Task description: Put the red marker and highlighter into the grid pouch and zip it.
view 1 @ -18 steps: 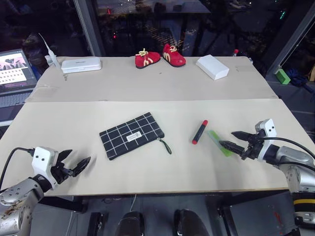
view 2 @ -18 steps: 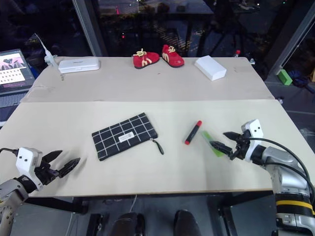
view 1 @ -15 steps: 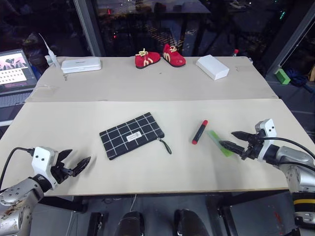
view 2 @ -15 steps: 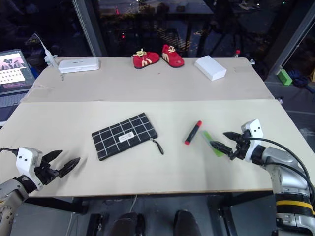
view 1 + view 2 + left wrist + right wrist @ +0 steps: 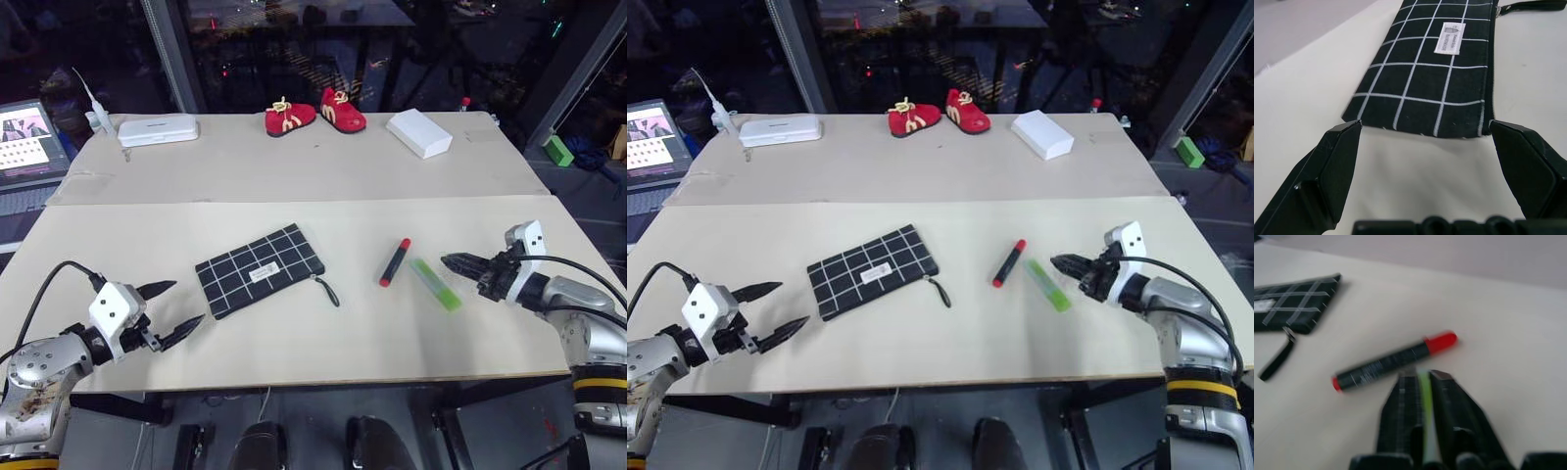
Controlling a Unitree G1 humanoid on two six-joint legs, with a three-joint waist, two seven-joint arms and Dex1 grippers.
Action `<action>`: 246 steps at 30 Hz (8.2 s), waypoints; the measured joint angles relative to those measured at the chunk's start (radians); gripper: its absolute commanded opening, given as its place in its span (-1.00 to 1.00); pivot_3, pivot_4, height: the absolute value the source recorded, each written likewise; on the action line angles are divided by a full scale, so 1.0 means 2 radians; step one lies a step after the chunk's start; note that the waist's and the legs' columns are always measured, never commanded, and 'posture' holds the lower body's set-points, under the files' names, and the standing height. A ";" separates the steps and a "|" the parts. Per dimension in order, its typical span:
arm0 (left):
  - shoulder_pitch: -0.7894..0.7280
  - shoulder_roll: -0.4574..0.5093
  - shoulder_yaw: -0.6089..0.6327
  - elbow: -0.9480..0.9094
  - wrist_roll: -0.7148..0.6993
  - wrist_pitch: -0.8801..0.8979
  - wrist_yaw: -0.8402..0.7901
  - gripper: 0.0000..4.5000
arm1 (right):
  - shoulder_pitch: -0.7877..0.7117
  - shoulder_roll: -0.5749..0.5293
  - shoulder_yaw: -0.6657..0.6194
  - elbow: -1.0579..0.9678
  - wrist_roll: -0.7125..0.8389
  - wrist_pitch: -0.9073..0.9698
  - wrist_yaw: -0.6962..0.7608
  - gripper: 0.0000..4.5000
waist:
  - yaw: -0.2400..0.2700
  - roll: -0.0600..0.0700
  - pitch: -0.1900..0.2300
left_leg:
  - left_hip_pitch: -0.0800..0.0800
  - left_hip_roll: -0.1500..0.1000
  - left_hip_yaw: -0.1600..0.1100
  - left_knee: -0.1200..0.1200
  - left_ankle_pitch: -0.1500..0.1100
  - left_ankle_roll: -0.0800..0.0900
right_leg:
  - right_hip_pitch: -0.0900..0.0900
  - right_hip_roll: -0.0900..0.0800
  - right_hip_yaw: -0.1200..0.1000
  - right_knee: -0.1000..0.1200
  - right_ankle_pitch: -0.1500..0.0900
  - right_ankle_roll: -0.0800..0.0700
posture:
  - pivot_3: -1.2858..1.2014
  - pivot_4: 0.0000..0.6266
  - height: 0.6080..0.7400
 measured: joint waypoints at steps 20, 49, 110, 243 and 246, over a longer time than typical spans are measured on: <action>-0.036 0.035 -0.044 0.079 0.048 -0.117 -0.046 1.00 | -0.224 0.213 0.238 0.148 -0.205 -0.114 -0.098 -1.00 | 0.001 0.000 0.000 | -0.005 0.000 0.005 0.000 0.001 -0.002 | -0.007 -0.001 -0.002 0.006 -0.001 -0.001 | 0.03 -0.52 1.00; -0.131 0.021 -0.111 0.211 0.156 -0.318 -0.002 1.00 | -0.232 0.245 0.249 0.253 -0.261 -0.146 -0.091 -1.00 | -0.006 0.000 0.000 | -0.003 0.000 0.005 0.000 0.001 -0.002 | -0.006 -0.001 -0.001 0.007 0.000 -0.001 | 0.03 -0.52 1.00; -0.169 -0.098 -0.155 0.097 0.109 -0.148 0.146 -1.00 | -0.183 0.209 0.133 0.037 -0.113 0.143 -0.136 0.10 | -0.003 0.001 -0.001 | -0.005 0.000 0.005 0.000 0.001 -0.002 | -0.007 0.000 -0.001 0.006 0.000 -0.001 | 0.03 -0.52 1.00; -0.145 -0.137 -0.152 0.025 0.077 -0.091 0.105 -1.00 | 0.034 -0.009 0.065 -0.054 -0.130 0.113 -0.138 -0.54 | 0.004 -0.002 -0.002 | 0.001 -0.001 0.003 0.001 0.001 -0.001 | 0.001 0.000 -0.001 0.004 -0.001 0.000 | 0.03 -0.52 1.00; -0.148 -0.137 -0.152 0.031 0.077 -0.094 0.103 -1.00 | 0.034 -0.009 0.063 -0.051 -0.129 0.113 -0.138 -0.54 | 0.004 -0.002 -0.002 | 0.001 -0.001 0.003 0.001 0.001 -0.001 | 0.001 0.000 -0.001 0.004 -0.001 0.000 | 0.03 -0.52 1.00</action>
